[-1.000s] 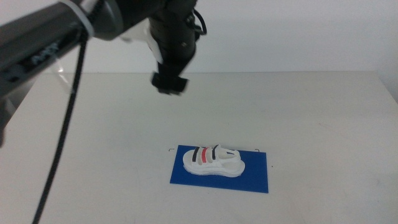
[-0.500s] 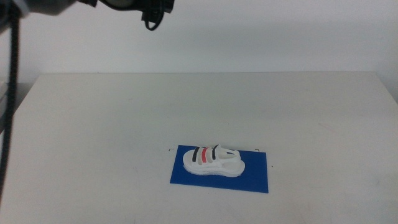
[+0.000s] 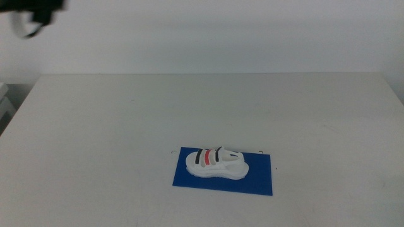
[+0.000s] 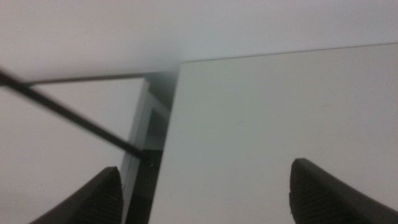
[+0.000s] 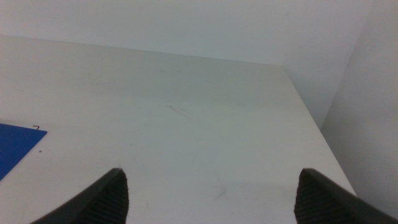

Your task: Use one arm to grab the shoe from the table and place it on the mat.

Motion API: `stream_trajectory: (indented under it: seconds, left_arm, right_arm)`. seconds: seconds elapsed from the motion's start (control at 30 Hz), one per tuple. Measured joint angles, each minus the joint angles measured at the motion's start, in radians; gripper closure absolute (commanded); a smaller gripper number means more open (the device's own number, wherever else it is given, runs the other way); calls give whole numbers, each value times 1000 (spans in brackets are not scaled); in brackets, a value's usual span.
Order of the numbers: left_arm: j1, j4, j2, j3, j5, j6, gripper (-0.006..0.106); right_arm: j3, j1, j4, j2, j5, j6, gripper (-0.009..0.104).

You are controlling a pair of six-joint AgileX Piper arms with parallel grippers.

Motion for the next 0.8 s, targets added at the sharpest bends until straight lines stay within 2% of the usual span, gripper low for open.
stream_trajectory:
  seconds: [0.2, 0.37, 0.5, 0.8]
  left_arm:
    - [280, -102, -308, 434, -373, -1, 10]
    - [439, -158, -561, 748, -617, -4, 10]
    - [462, -188, -733, 911, -675, -5, 10]
    - [462, -322, -1048, 1200, -788, 2, 10]
  right_arm:
    - [0, 0, 0, 0, 0, 0, 17]
    - [0, 0, 0, 0, 0, 0, 17]
    - [0, 0, 0, 0, 0, 0, 17]
    - [0, 0, 0, 0, 0, 0, 17]
